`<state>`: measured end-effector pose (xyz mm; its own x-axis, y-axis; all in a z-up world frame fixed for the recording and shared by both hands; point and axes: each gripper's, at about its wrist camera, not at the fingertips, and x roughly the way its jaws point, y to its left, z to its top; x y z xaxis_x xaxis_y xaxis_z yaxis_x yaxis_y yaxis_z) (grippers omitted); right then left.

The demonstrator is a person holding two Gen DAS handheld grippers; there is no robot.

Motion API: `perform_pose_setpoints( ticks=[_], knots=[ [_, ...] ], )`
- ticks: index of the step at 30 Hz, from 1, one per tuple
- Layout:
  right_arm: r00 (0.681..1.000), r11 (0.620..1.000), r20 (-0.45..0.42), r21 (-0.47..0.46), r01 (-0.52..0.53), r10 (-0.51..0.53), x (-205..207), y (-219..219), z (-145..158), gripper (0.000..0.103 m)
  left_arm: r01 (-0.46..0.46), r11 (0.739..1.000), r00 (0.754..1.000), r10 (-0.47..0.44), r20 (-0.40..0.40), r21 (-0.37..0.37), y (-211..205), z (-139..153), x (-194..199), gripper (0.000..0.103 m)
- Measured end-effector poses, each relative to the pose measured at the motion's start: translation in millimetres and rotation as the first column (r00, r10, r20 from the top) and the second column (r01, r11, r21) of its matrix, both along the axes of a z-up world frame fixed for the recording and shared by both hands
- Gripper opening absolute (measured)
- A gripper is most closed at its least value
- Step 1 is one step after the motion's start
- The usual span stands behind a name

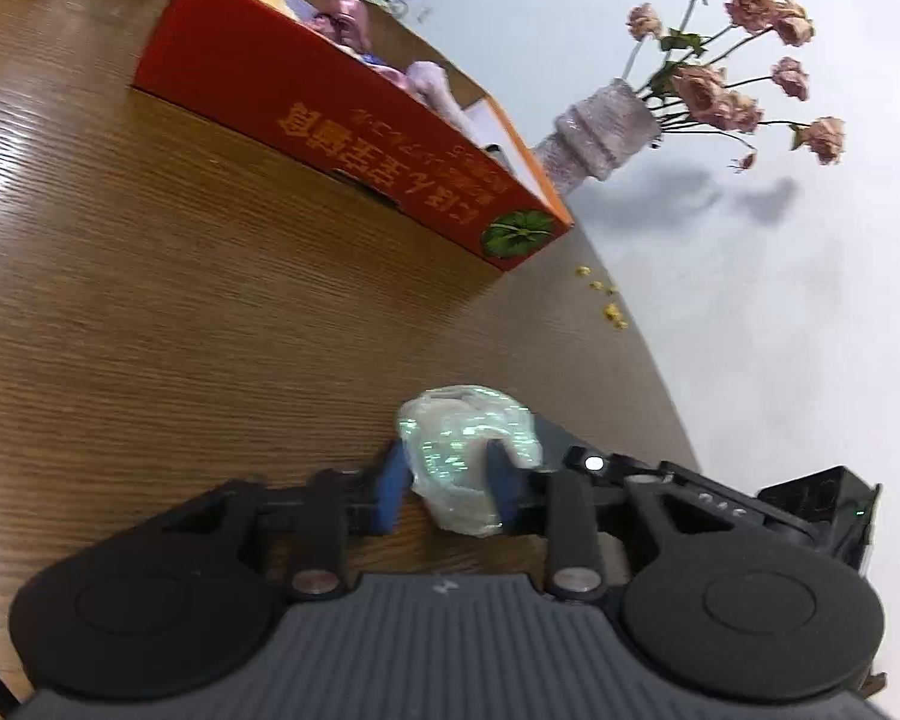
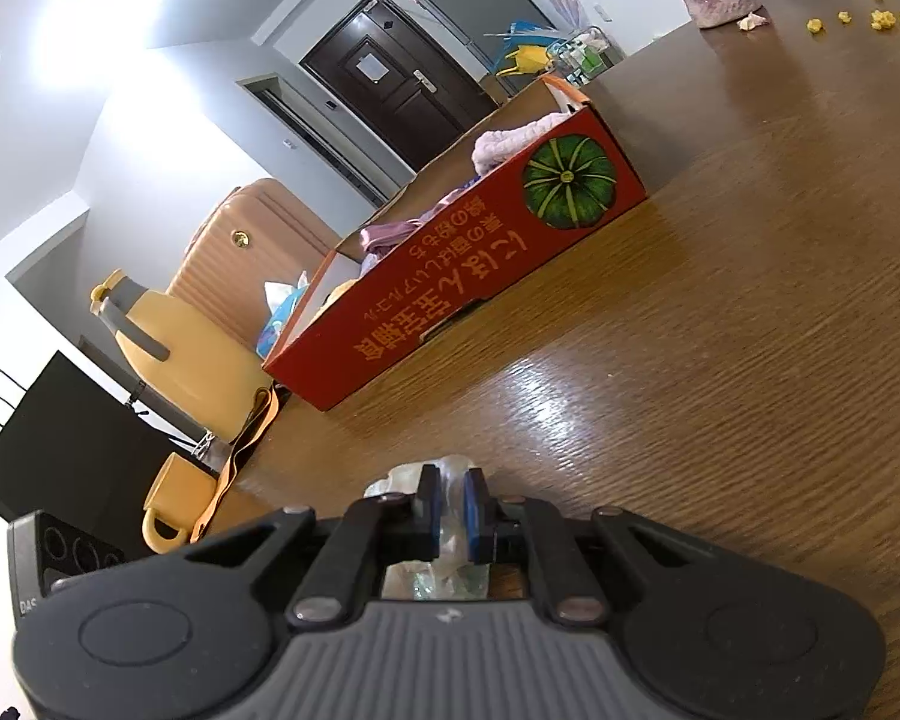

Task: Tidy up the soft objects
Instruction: 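Carry the mesh scrunchie with both tools over the box, then open both tools to drop the mesh scrunchie into the box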

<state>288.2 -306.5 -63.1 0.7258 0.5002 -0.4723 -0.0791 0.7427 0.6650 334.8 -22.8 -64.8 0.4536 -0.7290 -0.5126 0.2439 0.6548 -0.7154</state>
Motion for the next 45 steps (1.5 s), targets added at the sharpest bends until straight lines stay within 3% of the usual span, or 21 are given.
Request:
perform_pose_setpoints(
  ticks=[3,8,11,14,16,21,25,27,30,33,37,40,43,45],
  knots=[
    [1.0,1.0,0.002,-0.002,-0.002,0.002,0,-2,1,0.007,0.002,1.0,1.0,-0.002,0.02,-0.003,-5,4,-1,0.008],
    [0.999,0.999,0.052,-0.048,-0.015,0.017,10,-2,21,0.006,0.018,1.0,0.999,-0.018,0.042,0.01,-16,26,18,0.006],
    [0.994,0.997,0.111,-0.074,-0.014,0.022,34,-6,48,0.006,0.03,0.999,0.992,-0.033,0.125,0.03,-29,58,45,0.006],
    [0.98,0.99,0.197,-0.139,-0.002,0.03,69,-11,84,0.006,0.039,0.995,0.966,-0.06,0.25,0.089,-46,96,87,0.006],
    [0.973,0.984,0.231,-0.177,0.019,0.023,101,-14,103,0.006,0.041,0.993,0.963,-0.069,0.262,0.113,-58,106,124,0.006],
    [0.978,0.966,0.207,-0.249,0.064,-0.012,196,-23,113,0.006,0.027,0.986,0.971,-0.065,0.231,0.162,-83,100,210,0.006],
    [0.991,0.948,0.134,-0.315,0.051,-0.008,262,-23,92,0.006,0.003,0.97,0.982,-0.049,0.183,0.242,-98,74,262,0.006],
    [0.998,0.934,0.069,-0.356,0.016,0.009,287,-17,75,0.006,0.008,0.949,0.987,-0.059,0.151,0.317,-105,59,276,0.006],
    [0.999,0.897,-0.031,-0.438,-0.052,0.043,306,-1,54,0.008,0.035,0.919,0.99,-0.085,0.11,0.392,-113,50,280,0.009],
    [0.998,0.852,-0.041,-0.519,-0.063,0.049,307,15,51,0.013,0.0,0.888,0.991,-0.062,0.12,0.461,-117,52,280,0.012],
    [0.998,0.835,-0.056,-0.547,-0.063,0.038,309,20,57,0.018,-0.007,0.88,0.993,-0.051,0.109,0.475,-114,56,276,0.012],
    [0.998,0.844,-0.04,-0.534,-0.056,0.041,299,16,74,0.019,-0.012,0.879,0.991,-0.053,0.121,0.476,-107,74,260,0.013],
    [0.999,0.829,0.007,-0.558,-0.039,0.051,277,12,103,0.025,-0.057,0.863,0.982,-0.041,0.182,0.501,-96,105,241,0.015],
    [0.997,0.814,0.046,-0.58,-0.029,0.068,258,13,128,0.029,-0.104,0.85,0.97,-0.028,0.241,0.517,-88,131,222,0.022]
  ],
)
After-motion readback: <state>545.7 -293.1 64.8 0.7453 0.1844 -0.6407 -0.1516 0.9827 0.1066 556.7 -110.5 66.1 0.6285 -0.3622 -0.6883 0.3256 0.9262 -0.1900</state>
